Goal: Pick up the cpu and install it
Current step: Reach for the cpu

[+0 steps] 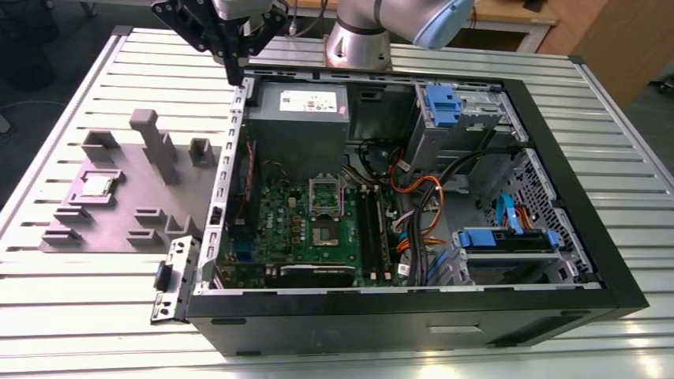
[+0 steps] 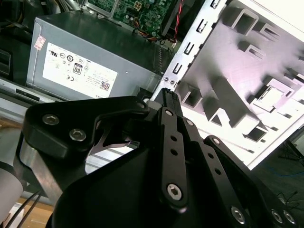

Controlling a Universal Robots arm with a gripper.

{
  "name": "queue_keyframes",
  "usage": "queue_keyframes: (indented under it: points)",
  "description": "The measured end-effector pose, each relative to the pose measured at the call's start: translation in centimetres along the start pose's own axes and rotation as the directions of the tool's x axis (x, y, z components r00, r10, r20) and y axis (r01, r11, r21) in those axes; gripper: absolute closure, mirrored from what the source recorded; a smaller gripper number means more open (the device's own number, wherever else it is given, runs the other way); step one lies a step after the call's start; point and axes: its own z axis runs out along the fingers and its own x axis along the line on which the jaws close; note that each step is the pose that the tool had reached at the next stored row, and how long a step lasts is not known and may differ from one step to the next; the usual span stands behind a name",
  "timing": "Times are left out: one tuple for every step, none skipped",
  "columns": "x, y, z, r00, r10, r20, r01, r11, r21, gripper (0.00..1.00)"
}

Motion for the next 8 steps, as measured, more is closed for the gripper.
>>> queue_keyframes:
  points:
    - [0.03, 0.00, 0.00, 1.0000, 0.000, 0.0000, 0.000, 1.0000, 0.0000, 0.90]
    - [0.06, -0.01, 0.00, 1.0000, 0.000, -0.0001, 0.000, 1.0000, 0.0000, 0.90]
    - [0.09, -0.01, -0.01, 1.0000, 0.000, 0.0000, 0.000, 1.0000, 0.0001, 0.90]
    - [0.12, -0.01, 0.00, 1.0000, 0.000, 0.0000, 0.000, 1.0000, 0.0000, 0.90]
    - [0.14, -0.01, 0.00, 1.0000, 0.000, 0.0000, 0.000, 1.0000, 0.0000, 0.90]
    - [0.17, -0.01, 0.00, 1.0000, 0.000, 0.0000, 0.000, 1.0000, 0.0000, 0.90]
    - [0.18, -0.01, 0.00, 1.0000, 0.000, 0.0000, 0.000, 1.0000, 0.0000, 0.90]
    - [0.25, -0.02, 0.00, 1.0000, 0.000, 0.0000, 0.000, 1.0000, 0.0000, 0.90]
